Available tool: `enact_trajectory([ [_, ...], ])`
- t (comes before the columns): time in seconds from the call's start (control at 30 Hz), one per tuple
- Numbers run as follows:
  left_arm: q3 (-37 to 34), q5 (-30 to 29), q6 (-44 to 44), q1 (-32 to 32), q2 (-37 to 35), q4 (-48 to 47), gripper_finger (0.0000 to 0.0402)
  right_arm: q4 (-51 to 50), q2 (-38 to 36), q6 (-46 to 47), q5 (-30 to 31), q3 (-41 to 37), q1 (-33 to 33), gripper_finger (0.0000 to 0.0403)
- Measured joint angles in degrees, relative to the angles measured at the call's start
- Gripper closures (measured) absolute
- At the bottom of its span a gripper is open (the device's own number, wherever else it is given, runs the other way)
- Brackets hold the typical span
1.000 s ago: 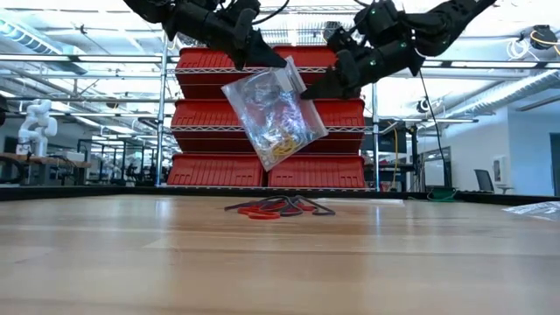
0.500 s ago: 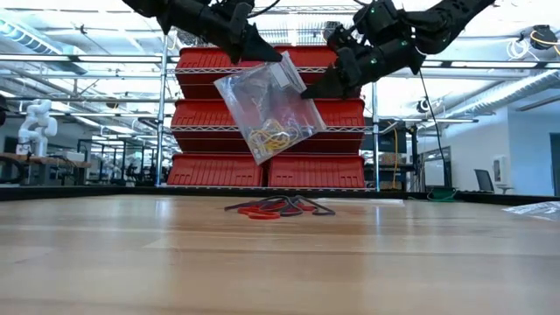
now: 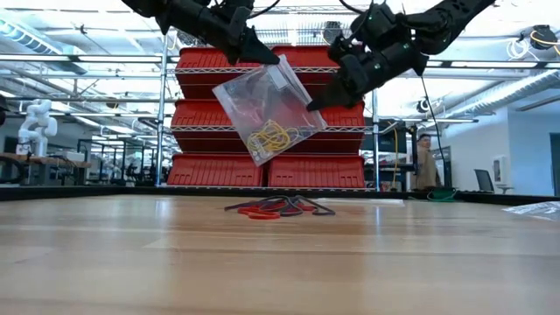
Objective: Sort rubber bands
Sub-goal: Close the top left transparent zip bag
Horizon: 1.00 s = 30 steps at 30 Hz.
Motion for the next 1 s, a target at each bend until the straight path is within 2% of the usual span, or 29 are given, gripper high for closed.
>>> enact_trajectory([
  [0.77,0.04,-0.35,0.07,0.09,-0.07,0.24,0.0401,-6.23,0.04,0.03,1.87,-0.04,-0.02,0.0391],
  [1.0,0.06,-0.36,0.06,0.11,-0.07,-0.21,0.0401,-6.44,0.04,0.58,4.61,-0.04,0.00,0.0384],
])
